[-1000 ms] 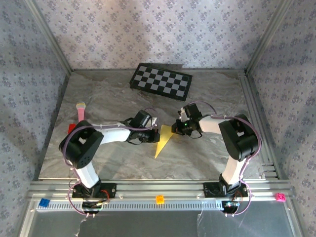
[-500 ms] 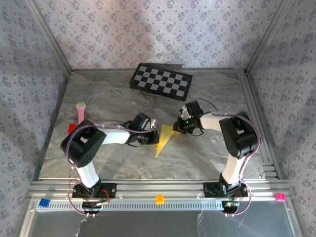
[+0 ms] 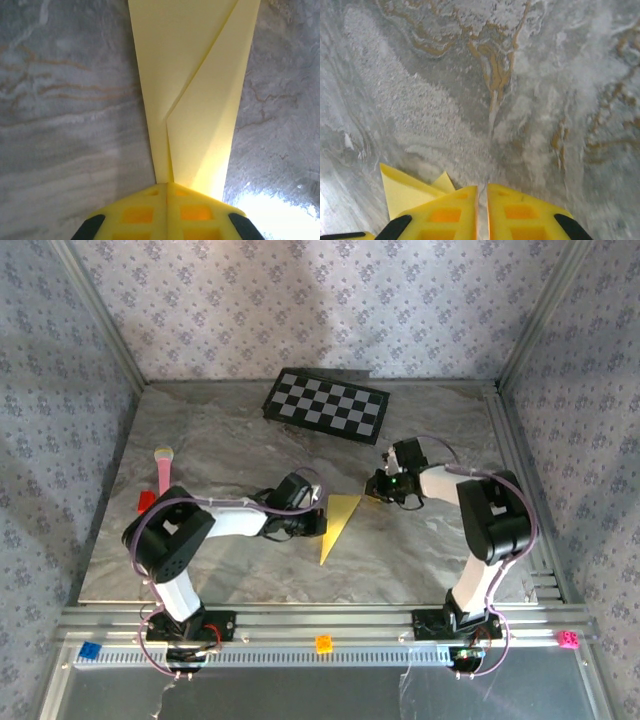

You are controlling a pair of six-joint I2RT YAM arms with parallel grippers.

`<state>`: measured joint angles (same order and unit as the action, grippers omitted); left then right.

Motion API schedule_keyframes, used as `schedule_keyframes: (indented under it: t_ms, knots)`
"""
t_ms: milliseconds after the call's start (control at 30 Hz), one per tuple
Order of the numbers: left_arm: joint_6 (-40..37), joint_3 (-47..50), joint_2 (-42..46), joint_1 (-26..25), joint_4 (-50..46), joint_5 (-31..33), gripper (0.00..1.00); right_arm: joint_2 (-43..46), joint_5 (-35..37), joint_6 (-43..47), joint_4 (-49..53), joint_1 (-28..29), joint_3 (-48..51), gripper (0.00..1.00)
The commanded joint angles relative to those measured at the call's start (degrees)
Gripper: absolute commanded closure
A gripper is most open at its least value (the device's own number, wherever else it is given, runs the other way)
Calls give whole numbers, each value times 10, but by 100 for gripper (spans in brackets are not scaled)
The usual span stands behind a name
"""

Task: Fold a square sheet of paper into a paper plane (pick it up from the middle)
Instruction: Fold the wing for the fifth time at the center of the table, then move a paper plane to the center of the table.

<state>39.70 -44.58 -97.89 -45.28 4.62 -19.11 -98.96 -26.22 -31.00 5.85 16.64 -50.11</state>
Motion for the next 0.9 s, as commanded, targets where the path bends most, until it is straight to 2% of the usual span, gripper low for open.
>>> schedule_keyframes:
  t_ms: [0,33,133,267,567,667,867]
  knots:
    - [20,7,51,-1,-25,25,82,51,21,-12,14,9,31,84]
    - [22,9,63,4,-25,28,79,63,23,-14,14,11,42,84]
    - [19,8,77,21,-41,21,77,85,19,-26,7,21,70,83]
    - [19,1,63,42,-44,-28,78,108,23,-36,7,42,91,82]
    - [12,-21,14,42,-45,-90,76,118,21,-65,-9,66,97,81]
    - [1,-34,-2,39,-67,-99,80,116,17,-65,-12,69,96,81]
    - [5,-28,2,36,-59,-99,77,112,20,-65,-14,73,98,80]
